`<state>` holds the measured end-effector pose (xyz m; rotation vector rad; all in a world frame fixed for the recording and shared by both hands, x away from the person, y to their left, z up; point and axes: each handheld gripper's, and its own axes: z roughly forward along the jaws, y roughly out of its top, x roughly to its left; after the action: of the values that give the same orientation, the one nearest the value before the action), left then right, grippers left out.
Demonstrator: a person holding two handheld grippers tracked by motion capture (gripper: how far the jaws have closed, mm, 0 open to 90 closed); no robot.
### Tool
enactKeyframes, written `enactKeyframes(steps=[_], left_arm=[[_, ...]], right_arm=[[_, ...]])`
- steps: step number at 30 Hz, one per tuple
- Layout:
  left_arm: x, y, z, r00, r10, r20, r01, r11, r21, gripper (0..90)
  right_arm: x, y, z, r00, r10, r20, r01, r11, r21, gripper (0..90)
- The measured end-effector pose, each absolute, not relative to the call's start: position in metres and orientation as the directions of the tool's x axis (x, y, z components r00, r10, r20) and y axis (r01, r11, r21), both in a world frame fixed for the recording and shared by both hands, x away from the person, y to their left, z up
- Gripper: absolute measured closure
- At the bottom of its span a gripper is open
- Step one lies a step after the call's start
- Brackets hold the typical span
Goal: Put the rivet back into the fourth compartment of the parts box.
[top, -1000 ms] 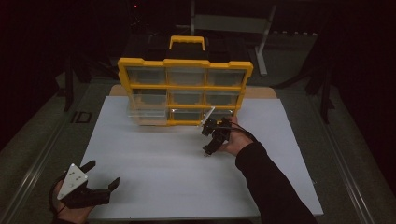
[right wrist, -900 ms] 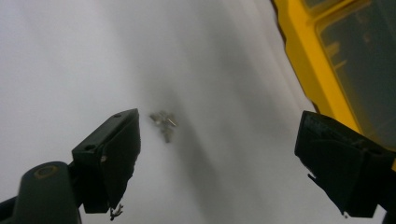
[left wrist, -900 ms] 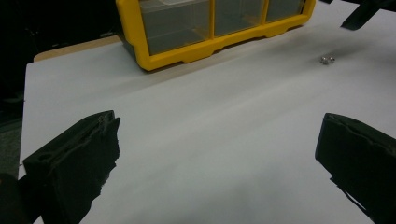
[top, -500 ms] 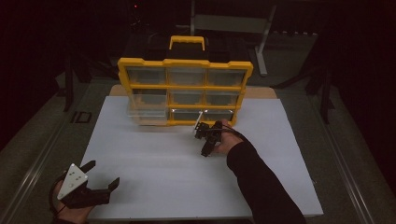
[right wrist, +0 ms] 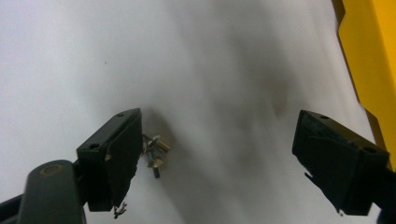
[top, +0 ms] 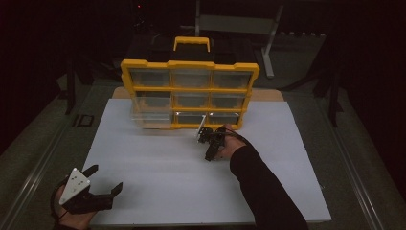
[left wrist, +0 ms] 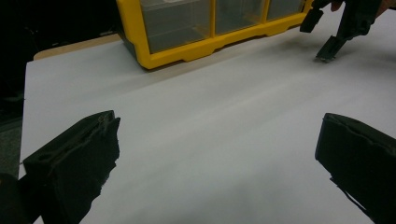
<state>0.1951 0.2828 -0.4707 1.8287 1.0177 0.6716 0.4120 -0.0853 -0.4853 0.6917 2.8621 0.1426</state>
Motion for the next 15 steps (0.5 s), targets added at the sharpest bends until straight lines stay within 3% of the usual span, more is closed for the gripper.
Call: enactKeyframes(steps=[3, 15], left_arm=[[0.1952, 0.2828, -0.4709, 0.512, 0.858, 0.029, 0.364, -0.247, 0.898, 0.4], [0.1953, 0.2826, -0.4712, 0.513, 0.858, 0.031, 0.366, -0.251, 0.896, 0.4]], right_arm=[[0.4125, -0.085, -0.4844, -0.871, 0.47, -0.143, 0.454, 0.881, 0.132, 24.7], [0.4098, -0.0809, -0.4871, -0.897, 0.44, -0.039, 0.433, 0.894, 0.114, 69.0]])
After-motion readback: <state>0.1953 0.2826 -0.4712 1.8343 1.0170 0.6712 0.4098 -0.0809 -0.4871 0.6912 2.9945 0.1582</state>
